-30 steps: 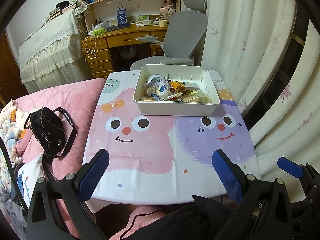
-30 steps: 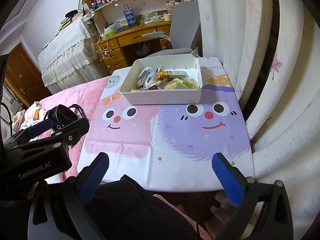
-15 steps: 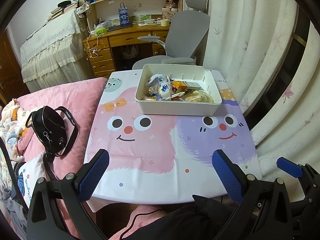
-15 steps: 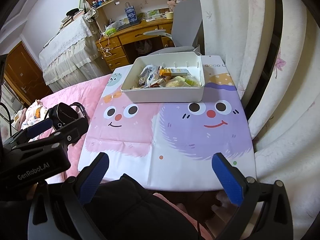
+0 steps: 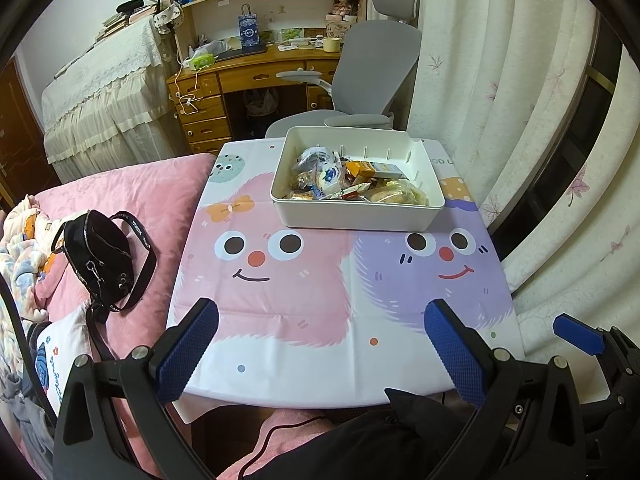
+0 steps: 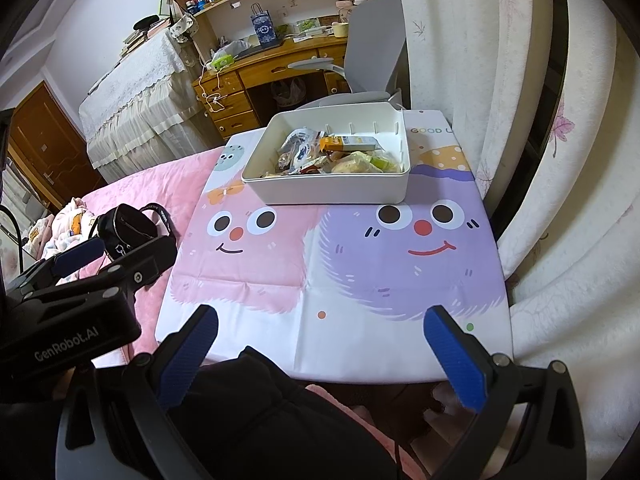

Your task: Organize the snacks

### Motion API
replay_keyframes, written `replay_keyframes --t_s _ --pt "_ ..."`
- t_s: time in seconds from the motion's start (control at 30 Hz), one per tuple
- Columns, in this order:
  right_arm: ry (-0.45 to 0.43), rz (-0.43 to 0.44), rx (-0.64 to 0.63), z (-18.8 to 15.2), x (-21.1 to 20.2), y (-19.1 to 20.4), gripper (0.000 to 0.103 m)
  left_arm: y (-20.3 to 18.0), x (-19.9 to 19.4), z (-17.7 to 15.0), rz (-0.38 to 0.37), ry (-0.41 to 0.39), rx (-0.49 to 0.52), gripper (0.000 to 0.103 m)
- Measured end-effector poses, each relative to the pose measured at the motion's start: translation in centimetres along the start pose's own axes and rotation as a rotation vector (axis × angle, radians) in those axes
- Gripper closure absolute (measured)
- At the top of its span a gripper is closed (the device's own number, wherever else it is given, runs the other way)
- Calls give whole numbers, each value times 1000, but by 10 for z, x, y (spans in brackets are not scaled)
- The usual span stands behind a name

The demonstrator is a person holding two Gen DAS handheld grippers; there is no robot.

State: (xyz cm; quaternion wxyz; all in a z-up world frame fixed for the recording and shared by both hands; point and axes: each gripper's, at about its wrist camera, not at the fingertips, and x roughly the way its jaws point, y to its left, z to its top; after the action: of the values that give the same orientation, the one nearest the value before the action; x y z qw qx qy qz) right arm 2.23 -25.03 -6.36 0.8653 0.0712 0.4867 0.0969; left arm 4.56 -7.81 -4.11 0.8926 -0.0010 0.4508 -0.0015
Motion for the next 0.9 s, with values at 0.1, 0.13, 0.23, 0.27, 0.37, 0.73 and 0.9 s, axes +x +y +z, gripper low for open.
replay_keyframes --t_s 0.1,0.13,0.23,0.27,0.37,0.73,0.9 --pt "1 0 1 0 0 0 0 0 0 0 0 0 0 1" --pt "2 0 1 -1 0 1 0 0 0 0 -1 1 0 1" --pt "3 0 3 -1 0 1 0 0 1 -1 -2 6 3 1" --pt "4 1 3 1 1 -1 0 1 1 -2 -2 7 3 1" --pt "11 0 6 -1 5 -4 0 0 0 -3 0 8 2 1" --pt "16 0 8 0 7 -7 0 -1 2 -3 1 9 2 1" --pt "18 1 8 -1 7 -7 0 -2 2 -2 2 9 2 1"
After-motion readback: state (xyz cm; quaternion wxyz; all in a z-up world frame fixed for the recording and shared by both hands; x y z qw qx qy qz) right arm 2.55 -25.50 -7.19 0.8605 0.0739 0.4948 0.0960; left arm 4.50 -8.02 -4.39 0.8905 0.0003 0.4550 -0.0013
